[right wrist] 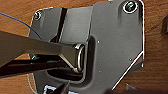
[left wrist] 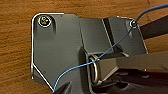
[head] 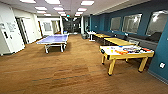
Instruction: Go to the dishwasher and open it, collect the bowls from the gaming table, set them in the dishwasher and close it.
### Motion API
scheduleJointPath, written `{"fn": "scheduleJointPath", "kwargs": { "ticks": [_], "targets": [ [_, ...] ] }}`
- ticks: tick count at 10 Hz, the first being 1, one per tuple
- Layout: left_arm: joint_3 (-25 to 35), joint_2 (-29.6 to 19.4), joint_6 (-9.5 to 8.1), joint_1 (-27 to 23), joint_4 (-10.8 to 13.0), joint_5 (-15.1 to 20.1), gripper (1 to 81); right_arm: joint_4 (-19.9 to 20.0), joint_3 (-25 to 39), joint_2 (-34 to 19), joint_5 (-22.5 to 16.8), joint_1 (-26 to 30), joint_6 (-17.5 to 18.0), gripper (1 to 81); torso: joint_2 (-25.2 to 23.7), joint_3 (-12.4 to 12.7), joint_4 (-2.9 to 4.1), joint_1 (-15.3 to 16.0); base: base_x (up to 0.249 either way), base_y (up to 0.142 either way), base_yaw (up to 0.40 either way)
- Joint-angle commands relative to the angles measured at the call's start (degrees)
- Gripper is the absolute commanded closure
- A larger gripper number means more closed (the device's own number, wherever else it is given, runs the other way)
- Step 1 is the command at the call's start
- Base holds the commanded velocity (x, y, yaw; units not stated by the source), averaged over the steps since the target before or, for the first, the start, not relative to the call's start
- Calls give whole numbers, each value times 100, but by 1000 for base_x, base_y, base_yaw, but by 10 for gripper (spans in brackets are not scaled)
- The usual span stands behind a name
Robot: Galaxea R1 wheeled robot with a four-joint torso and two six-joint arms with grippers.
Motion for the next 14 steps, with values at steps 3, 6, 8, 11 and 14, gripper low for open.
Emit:
{"fn": "scheduleJointPath", "kwargs": {
  "ticks": [3,6,8,11,14],
  "targets": [
    [18,7,62,-252,19,238,10,24,-21,-32,-258,234,3,10,0,0,0,0,247,0,0],
    [18,15,61,-260,1,238,10,-2,-21,-15,-258,225,3,10,0,0,0,0,253,0,0],
    [27,24,53,-252,-8,238,10,-2,-21,-6,-276,216,3,10,0,0,0,0,258,0,0],
    [18,41,53,-252,-7,238,10,-2,-47,11,-294,199,3,10,0,0,0,0,258,0,0],
    [18,59,62,-260,10,238,10,6,-100,20,-302,198,3,10,0,0,0,0,262,0,0]
  ]
}}
